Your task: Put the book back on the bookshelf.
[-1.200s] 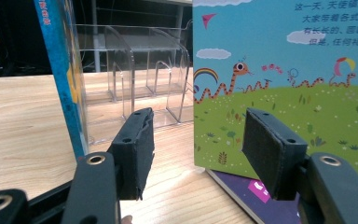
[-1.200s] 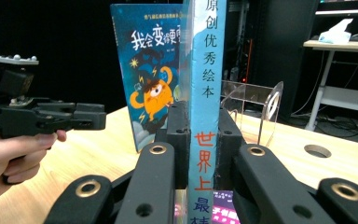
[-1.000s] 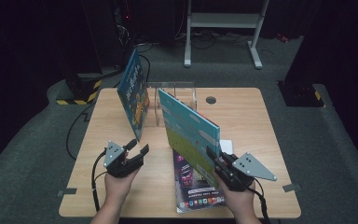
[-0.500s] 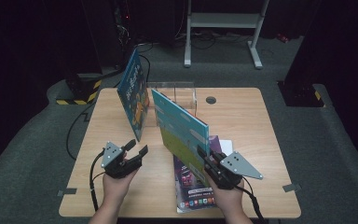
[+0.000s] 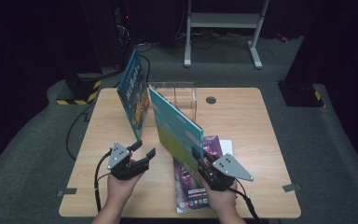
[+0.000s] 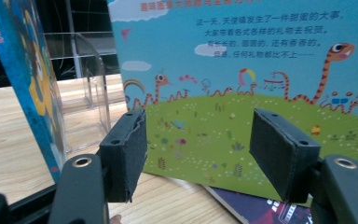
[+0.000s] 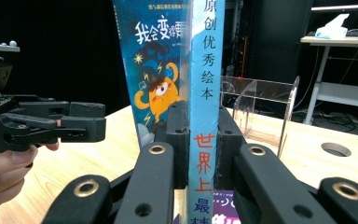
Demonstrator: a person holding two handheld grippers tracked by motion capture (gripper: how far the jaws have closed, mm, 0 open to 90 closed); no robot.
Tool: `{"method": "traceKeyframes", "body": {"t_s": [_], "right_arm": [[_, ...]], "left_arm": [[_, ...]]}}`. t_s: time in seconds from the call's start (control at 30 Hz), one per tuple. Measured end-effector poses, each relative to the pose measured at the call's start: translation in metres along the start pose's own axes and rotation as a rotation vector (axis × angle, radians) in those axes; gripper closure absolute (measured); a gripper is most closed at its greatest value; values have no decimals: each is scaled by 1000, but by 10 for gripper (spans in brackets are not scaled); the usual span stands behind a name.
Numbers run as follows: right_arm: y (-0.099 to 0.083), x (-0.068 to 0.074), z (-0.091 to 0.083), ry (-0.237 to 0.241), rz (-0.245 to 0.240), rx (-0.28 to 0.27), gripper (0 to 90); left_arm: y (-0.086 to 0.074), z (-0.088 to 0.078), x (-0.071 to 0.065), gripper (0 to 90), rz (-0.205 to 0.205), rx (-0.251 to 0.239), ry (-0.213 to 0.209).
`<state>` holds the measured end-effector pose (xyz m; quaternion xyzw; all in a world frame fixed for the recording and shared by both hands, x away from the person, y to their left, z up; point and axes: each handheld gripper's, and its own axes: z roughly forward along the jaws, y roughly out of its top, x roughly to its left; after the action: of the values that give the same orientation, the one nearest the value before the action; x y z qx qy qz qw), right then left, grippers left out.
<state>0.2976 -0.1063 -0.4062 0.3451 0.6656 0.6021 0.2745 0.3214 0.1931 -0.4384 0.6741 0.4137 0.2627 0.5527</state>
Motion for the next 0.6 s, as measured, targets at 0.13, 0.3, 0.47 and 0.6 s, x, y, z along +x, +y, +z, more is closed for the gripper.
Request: {"method": "traceKeyframes", "body": {"t_s": [0.13,0.3,0.47,0.6], "right_arm": [[-2,3,1,-3,10,3,801],[-4,7,3,5,29,12,785],[-6,12,3,16,23,10,774],[-7,15,3,26,18,12,766]], "left_arm": [[2,0,-2,355,-1,-2,-12],[6,-4,-7,350,7,-26,-29],[11,-7,-12,346,17,-41,-44],[12,-8,-14,337,20,-41,-53]]}}
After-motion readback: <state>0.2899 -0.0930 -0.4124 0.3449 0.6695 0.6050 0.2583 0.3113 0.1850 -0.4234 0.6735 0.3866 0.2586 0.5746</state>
